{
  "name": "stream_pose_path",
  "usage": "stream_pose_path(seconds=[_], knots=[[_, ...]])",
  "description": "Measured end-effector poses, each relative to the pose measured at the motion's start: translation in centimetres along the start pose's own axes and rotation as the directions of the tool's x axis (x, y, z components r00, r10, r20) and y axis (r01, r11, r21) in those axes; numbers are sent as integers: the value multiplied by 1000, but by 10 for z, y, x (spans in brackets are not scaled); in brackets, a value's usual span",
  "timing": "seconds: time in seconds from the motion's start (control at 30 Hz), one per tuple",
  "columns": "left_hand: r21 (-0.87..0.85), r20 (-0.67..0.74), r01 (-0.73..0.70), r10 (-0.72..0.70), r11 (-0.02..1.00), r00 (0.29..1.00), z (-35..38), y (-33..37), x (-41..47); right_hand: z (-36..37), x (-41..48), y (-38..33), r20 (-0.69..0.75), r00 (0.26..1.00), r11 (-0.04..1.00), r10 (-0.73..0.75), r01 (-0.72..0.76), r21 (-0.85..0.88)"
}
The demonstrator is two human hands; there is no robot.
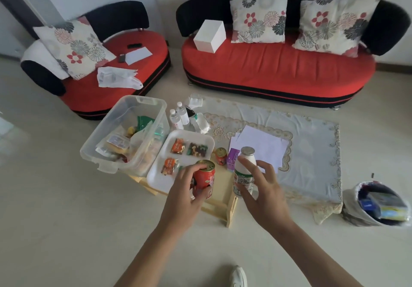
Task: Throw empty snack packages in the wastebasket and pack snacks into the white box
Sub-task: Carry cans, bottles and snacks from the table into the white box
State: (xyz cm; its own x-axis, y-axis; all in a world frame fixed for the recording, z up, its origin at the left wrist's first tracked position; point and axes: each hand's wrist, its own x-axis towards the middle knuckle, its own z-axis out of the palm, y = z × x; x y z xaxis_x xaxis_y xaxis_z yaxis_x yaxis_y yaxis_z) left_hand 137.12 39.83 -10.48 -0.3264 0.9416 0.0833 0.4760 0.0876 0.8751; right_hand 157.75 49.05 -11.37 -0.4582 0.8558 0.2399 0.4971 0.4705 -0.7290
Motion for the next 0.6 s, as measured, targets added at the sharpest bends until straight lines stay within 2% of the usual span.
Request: stream_pose_path(seconds=[0.4, 0.6], knots=[[-4, 85, -43, 43, 999, 995, 49, -149, 84, 135, 33, 76, -147, 987, 996, 72, -78, -36], [25, 183, -150, 143, 988, 973, 72, -219, 116, 190, 31, 124, -203, 975, 988, 94, -117, -103]])
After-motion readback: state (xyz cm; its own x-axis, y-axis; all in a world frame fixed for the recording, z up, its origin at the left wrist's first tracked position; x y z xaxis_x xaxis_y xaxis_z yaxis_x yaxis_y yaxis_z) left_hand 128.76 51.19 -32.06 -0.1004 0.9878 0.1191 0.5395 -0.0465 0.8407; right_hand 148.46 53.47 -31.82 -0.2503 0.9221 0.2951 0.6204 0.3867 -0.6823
